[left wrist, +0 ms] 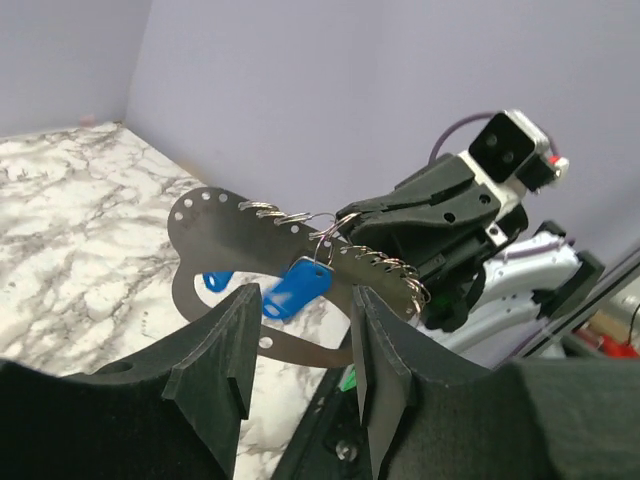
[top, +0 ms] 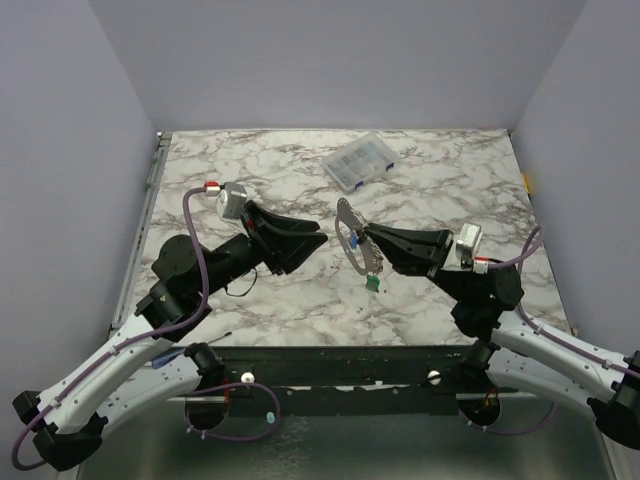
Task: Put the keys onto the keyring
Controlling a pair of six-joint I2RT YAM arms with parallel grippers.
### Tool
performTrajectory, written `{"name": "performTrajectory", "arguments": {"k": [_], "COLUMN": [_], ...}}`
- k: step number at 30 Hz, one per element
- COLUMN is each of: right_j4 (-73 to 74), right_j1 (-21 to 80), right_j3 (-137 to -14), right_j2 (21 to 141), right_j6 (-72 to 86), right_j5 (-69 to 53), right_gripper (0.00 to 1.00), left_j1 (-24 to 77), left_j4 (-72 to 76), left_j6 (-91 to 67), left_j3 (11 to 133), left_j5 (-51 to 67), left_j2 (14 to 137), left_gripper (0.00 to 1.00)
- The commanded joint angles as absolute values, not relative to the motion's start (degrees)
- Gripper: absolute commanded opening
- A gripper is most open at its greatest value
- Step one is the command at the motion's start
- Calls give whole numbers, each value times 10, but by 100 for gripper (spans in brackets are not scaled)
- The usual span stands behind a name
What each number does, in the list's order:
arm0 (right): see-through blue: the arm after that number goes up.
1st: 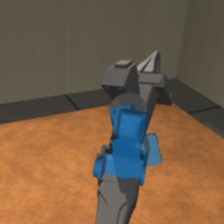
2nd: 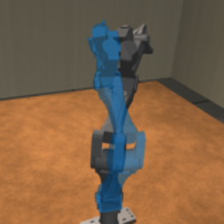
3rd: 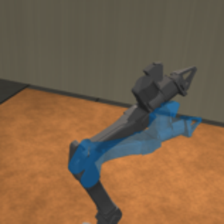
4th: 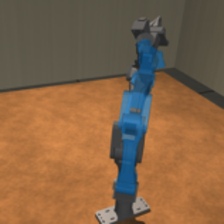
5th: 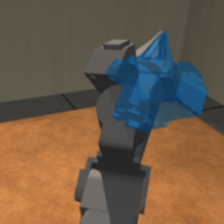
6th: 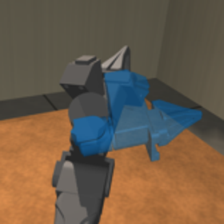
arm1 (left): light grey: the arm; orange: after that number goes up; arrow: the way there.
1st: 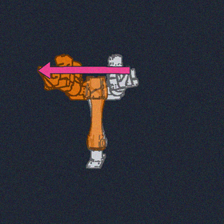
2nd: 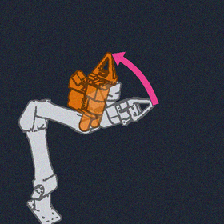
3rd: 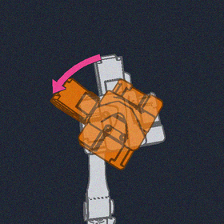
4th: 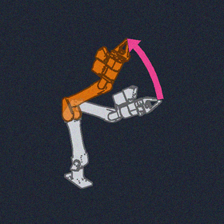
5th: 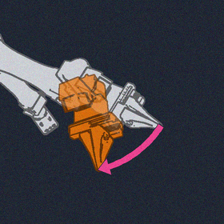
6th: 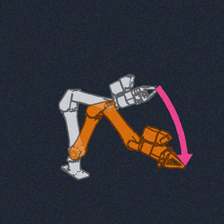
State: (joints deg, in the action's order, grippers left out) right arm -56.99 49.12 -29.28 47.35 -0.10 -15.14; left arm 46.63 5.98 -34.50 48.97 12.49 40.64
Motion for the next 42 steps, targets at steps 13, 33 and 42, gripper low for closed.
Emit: {"name": "performTrajectory", "arguments": {"k": [13,33,42], "right_j4": [-505,-519,-529], "right_j1": [490,490,490], "right_j3": [-309,-325,-331], "right_j2": [437,466,469], "right_j6": [66,110,114], "right_j5": [-224,-269,-273], "right_gripper": [1,1,1], "left_j1": [468,473,480], "left_j4": [138,282,285], "left_j6": [-67,-102,-104], "left_j3": [457,411,404], "left_j5": [323,353,351], "left_j2": [424,446,463], "left_gripper": [42,24,25]}}
